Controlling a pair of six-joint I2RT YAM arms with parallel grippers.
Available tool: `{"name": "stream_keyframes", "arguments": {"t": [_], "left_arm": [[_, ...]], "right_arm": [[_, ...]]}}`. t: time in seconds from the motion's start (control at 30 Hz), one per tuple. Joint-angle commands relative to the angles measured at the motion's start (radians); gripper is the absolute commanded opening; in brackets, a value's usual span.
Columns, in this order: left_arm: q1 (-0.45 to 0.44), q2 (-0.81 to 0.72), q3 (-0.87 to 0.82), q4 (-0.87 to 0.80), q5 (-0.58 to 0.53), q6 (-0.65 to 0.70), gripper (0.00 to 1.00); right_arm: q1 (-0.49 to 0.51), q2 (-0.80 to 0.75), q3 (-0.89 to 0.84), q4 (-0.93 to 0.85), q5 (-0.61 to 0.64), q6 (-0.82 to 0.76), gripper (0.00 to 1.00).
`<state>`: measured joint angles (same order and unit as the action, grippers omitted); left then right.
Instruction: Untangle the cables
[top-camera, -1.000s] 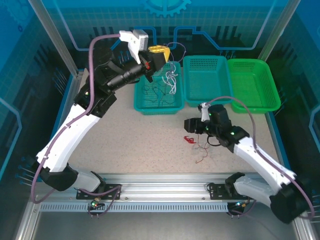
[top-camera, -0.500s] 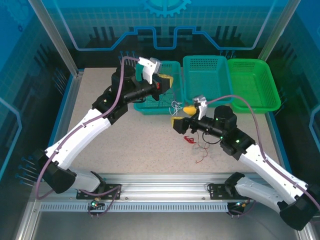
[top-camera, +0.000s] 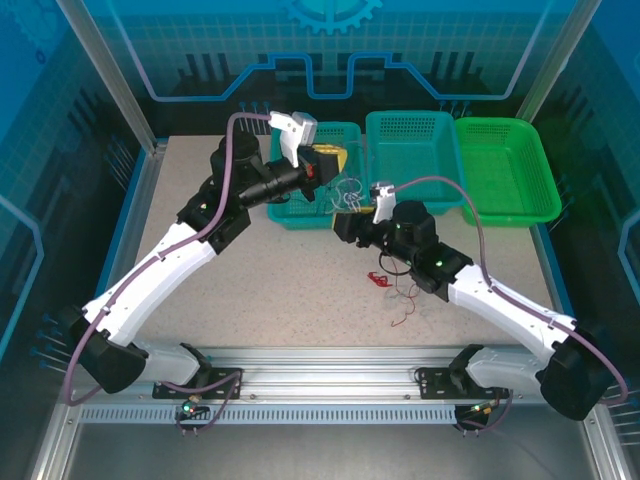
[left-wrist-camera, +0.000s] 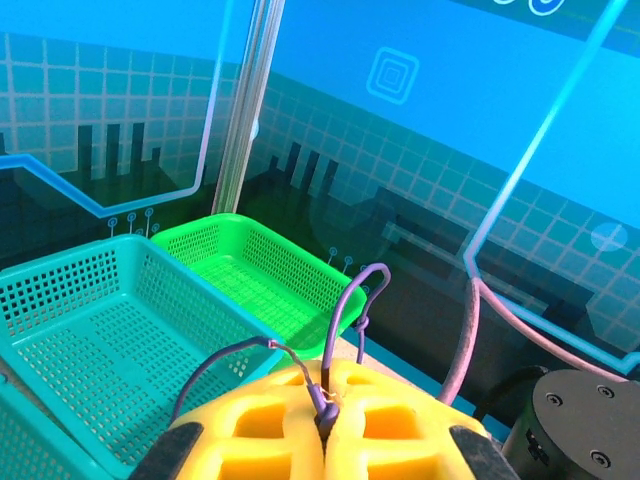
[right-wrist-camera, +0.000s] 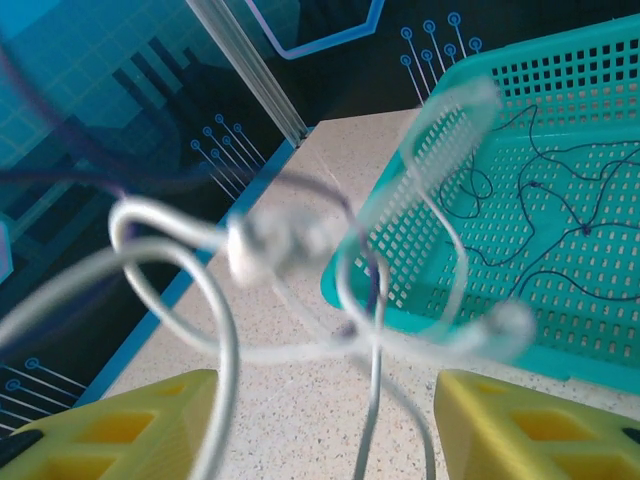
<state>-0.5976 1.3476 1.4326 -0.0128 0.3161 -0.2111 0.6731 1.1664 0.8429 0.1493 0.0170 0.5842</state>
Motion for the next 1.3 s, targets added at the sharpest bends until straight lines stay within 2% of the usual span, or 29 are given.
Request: {"name": "stream_keyframes", "arguments": {"t": [0.0, 0.07, 0.13, 0.17, 0.23, 0.33, 0.43, 0.53, 0.73, 0.8, 0.9, 1.03, 1.1, 1.13, 1.2, 1.27], "left_arm": [[0.002, -0.032, -0.026, 0.032, 0.031, -0.013, 0.0], [0.002, -0.03, -0.028, 0.03, 0.033, -0.014, 0.0], [0.002, -0.028, -0.028, 0.031, 0.035, -0.014, 0.0], [0.001, -0.027, -0.028, 0.032, 0.032, -0.015, 0.0], [0.002, -0.029, -0.022, 0.035, 0.012, -0.013, 0.0], [0.011, -0.039, 0.004, 0.041, -0.058, -0.024, 0.0], [0.041, -0.051, 0.063, 0.068, -0.112, -0.084, 0.0], [0.06, -0.052, 0.137, 0.072, -0.136, -0.086, 0.0], [0.101, -0.011, 0.285, 0.047, -0.169, -0.091, 0.0], [0.121, 0.011, 0.322, 0.031, -0.168, -0.098, 0.0], [0.128, 0.025, 0.323, 0.044, -0.161, -0.106, 0.0], [0.13, 0.029, 0.305, 0.058, -0.162, -0.113, 0.0], [0.138, 0.031, 0.303, 0.069, -0.163, -0.12, 0.0], [0.143, 0.033, 0.306, 0.071, -0.163, -0.124, 0.0], [0.15, 0.036, 0.307, 0.082, -0.159, -0.139, 0.0], [0.152, 0.038, 0.303, 0.086, -0.153, -0.146, 0.0]], "right_arm": [[-0.003, 0.006, 0.069, 0.052, -0.029, -0.014, 0.64], [-0.004, 0.004, 0.076, 0.042, -0.031, -0.023, 0.65], [-0.007, 0.007, 0.075, 0.04, -0.016, -0.012, 0.54], [-0.013, 0.009, 0.076, 0.032, -0.014, -0.006, 0.47], [-0.021, 0.016, 0.083, -0.005, -0.014, -0.001, 0.27], [-0.021, 0.008, 0.068, -0.082, 0.015, -0.018, 0.0], [-0.02, -0.026, -0.02, -0.149, 0.125, -0.026, 0.0], [-0.034, -0.055, -0.118, -0.184, 0.184, -0.01, 0.0], [-0.069, -0.076, -0.232, -0.235, 0.187, 0.032, 0.01], [-0.075, -0.079, -0.245, -0.243, 0.172, 0.03, 0.05], [-0.08, -0.079, -0.253, -0.24, 0.149, 0.02, 0.0], [-0.083, -0.088, -0.249, -0.255, 0.139, 0.005, 0.0], [-0.086, -0.094, -0.246, -0.269, 0.144, 0.0, 0.09], [-0.088, -0.097, -0.247, -0.271, 0.135, -0.005, 0.09], [-0.095, -0.102, -0.254, -0.261, 0.103, -0.023, 0.0], [-0.098, -0.107, -0.257, -0.259, 0.088, -0.027, 0.0]]}}
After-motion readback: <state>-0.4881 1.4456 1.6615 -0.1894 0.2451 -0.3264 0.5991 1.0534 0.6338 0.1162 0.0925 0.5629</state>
